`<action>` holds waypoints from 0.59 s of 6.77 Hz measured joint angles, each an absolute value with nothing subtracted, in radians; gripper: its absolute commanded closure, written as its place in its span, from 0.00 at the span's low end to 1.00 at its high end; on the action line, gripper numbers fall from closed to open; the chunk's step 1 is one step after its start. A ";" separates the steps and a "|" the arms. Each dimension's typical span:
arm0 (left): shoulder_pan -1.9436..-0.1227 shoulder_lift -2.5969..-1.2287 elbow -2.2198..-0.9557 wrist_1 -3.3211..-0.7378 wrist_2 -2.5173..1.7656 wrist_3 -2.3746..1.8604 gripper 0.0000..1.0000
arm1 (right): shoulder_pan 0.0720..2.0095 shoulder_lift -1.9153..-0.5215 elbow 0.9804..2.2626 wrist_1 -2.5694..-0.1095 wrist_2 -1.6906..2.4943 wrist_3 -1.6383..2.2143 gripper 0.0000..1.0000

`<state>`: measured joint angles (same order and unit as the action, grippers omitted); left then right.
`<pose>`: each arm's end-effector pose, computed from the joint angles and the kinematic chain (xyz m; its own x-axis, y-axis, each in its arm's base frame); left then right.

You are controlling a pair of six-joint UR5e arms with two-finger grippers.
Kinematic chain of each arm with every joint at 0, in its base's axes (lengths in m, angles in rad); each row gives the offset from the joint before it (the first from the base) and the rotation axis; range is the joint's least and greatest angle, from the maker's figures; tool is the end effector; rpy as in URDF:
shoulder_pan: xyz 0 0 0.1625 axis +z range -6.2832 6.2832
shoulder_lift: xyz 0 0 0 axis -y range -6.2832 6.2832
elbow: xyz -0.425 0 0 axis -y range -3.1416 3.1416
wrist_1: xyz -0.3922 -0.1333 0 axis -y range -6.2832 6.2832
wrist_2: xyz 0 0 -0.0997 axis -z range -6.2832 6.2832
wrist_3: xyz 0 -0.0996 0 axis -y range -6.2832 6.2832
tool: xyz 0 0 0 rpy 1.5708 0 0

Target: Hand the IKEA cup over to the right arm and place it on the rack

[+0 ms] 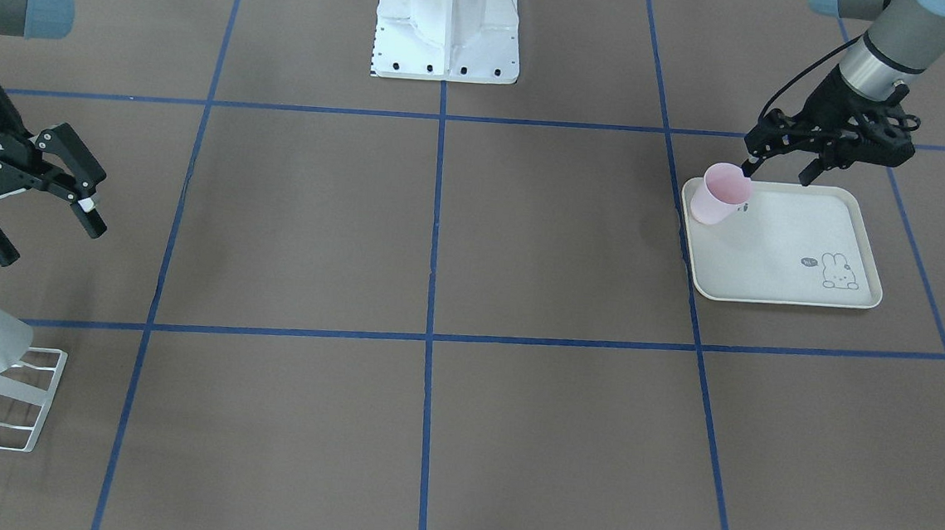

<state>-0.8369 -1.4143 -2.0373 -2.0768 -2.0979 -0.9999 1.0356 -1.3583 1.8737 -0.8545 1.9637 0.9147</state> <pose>0.2318 -0.3812 0.4490 0.6003 0.0318 -0.7991 0.0855 0.9909 0.1036 -0.1991 -0.5223 0.3212 0.5068 -0.2502 0.8249 -0.3802 0.7940 0.4744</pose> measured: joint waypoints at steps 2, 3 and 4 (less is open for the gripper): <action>-0.787 -1.420 -2.013 -2.072 -2.106 -0.997 0.19 | 1.037 -1.308 1.866 -0.876 1.998 0.992 0.00; -0.767 -1.420 -2.002 -2.071 -2.106 -0.996 0.27 | 1.037 -1.289 1.861 -0.878 2.002 1.024 0.00; -0.750 -1.420 -1.994 -2.070 -2.105 -0.996 0.37 | 1.036 -1.277 1.857 -0.879 2.003 1.038 0.00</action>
